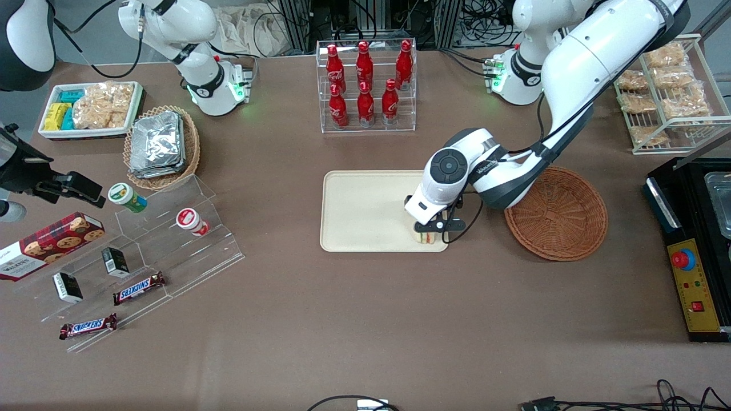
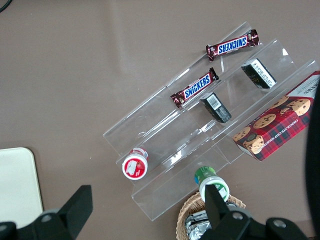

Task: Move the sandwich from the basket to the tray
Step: 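Open the left gripper to release the sandwich on the tray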

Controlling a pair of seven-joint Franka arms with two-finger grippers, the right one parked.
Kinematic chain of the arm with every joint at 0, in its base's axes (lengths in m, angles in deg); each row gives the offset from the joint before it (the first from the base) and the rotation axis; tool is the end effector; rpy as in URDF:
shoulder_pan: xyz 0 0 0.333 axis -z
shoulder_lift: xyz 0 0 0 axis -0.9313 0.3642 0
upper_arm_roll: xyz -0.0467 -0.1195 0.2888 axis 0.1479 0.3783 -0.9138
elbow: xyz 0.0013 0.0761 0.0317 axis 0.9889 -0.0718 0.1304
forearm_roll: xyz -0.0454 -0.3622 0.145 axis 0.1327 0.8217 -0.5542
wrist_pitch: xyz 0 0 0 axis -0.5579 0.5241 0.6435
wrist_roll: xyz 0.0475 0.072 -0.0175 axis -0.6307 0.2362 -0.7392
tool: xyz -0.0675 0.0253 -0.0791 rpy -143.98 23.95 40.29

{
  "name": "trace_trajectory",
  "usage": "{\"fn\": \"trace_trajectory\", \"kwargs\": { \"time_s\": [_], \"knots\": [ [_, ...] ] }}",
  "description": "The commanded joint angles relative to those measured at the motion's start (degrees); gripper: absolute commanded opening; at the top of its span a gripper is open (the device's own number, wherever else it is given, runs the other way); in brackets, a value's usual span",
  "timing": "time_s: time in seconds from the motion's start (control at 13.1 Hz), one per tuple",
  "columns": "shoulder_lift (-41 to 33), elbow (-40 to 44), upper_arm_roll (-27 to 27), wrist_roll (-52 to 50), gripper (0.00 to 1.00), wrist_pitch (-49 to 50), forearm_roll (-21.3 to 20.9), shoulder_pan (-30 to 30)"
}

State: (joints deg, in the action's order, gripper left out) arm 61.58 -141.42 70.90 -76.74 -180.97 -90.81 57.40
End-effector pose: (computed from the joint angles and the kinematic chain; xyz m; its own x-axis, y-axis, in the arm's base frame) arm 0.4991 -0.3590 0.2593 0.9928 0.0246 -0.1173 0.0217 -0.9994 -0.0263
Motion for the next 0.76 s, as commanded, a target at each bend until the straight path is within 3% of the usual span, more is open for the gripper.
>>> {"fn": "trace_trajectory", "kwargs": {
  "time_s": [0.0,0.38,0.69],
  "knots": [
    [-3.41,2.75,2.47,-1.51,1.00,4.95,-0.04,-0.27],
    [-4.47,21.01,7.13,2.07,1.00,27.87,0.58,-0.36],
    [-7.54,30.26,7.05,15.40,1.00,35.90,0.58,-4.56]
  ]
}}
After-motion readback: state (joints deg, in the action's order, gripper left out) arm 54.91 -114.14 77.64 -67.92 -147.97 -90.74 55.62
